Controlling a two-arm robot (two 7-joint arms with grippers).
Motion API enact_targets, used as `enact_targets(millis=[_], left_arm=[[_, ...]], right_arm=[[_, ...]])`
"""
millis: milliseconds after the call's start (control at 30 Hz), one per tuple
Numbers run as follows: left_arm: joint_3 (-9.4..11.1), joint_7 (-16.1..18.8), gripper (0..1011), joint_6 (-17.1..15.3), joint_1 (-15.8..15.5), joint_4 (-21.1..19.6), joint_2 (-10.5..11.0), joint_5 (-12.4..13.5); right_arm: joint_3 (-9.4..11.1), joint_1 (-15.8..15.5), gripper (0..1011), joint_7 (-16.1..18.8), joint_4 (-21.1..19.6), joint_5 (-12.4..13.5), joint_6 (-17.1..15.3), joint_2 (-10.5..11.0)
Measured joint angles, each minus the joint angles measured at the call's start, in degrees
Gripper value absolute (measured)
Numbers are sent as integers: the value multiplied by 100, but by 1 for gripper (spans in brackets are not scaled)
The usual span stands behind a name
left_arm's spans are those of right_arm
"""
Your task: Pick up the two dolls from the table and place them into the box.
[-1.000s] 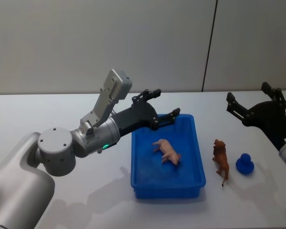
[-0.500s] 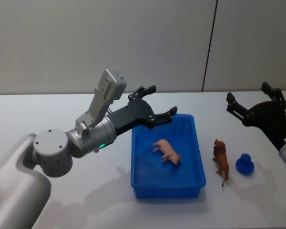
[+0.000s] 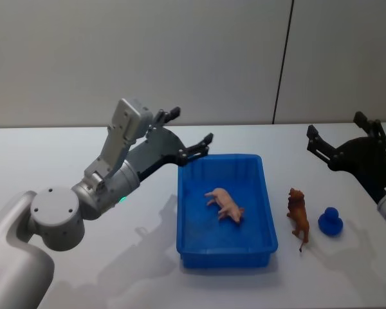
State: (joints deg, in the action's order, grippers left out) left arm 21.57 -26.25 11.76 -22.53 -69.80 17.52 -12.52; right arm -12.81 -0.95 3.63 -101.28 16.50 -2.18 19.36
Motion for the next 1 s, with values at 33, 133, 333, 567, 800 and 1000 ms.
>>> enact_targets(millis=[33,133,333,567,800,1000], left_arm=[[-6,83,1001,15,20,-22,13,24],[-33,301,1001,64,95,-103,66,84],[-71,617,1001,133,212,-219,143,175],[-97,836,1001,176,289,-301,195,239],[-111,967,1001,201,336,-348,224,274],[-119,1029,1001,216,359,-371,241,293]], right_arm=[[3,-4,1001,-11,-2,4,-13,1],[14,-20,1001,-59,-6,21,-84,6],[36,-40,1001,-161,0,57,-308,8],[35,-41,1001,-261,91,64,-621,-29],[-25,-27,1001,-334,229,-10,-864,-121],[-113,-23,1001,-374,364,-125,-1060,-221]])
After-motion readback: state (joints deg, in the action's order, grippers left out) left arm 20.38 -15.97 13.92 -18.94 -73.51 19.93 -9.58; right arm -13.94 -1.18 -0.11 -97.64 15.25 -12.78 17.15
